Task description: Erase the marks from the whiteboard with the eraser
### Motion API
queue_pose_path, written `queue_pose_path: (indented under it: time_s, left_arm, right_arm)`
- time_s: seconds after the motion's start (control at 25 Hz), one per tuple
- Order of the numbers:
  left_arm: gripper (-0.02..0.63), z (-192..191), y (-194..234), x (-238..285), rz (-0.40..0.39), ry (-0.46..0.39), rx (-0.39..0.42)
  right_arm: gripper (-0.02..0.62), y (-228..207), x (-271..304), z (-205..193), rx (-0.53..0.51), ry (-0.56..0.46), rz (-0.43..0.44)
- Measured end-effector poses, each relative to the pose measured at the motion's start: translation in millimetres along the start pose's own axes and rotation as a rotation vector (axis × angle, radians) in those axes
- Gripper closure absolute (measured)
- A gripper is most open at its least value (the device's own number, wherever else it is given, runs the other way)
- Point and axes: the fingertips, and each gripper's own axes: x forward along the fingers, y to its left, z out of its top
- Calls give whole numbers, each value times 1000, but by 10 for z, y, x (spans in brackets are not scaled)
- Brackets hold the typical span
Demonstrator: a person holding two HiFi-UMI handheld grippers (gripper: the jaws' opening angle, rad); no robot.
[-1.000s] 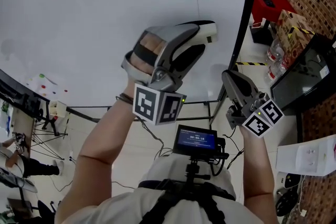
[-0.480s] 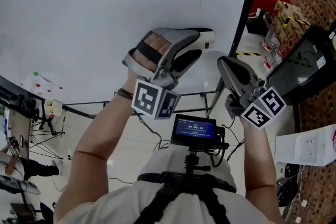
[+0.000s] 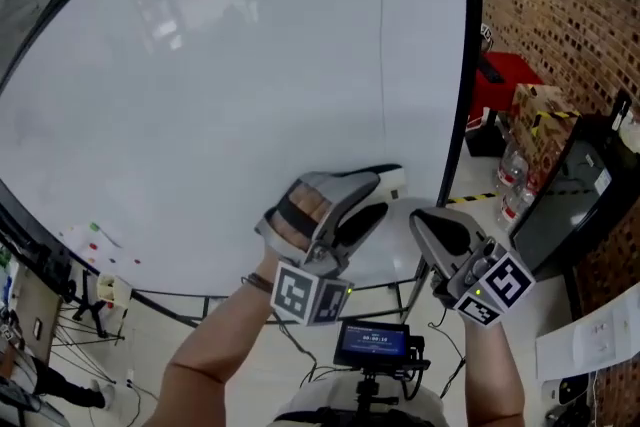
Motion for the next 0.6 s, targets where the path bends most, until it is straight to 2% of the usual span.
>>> queue_pose_path:
  time_s: [0.2,0.36,0.48,0.6]
  left_arm:
    - [331,13,658,-62,126,15,7]
    - [331,30,1034,-120,226,40,38]
    - [331,37,1177,-114,248,35,42]
    - [337,27,1121,-140,226,34,77]
  right_arm:
    - [578,87,131,483,-43,-65,9]
    - [578,166,162,634,-55,-87,3]
    - [578,173,194,701,-64,-86,-2]
    - [578,177,259,725,-78,-74,-5]
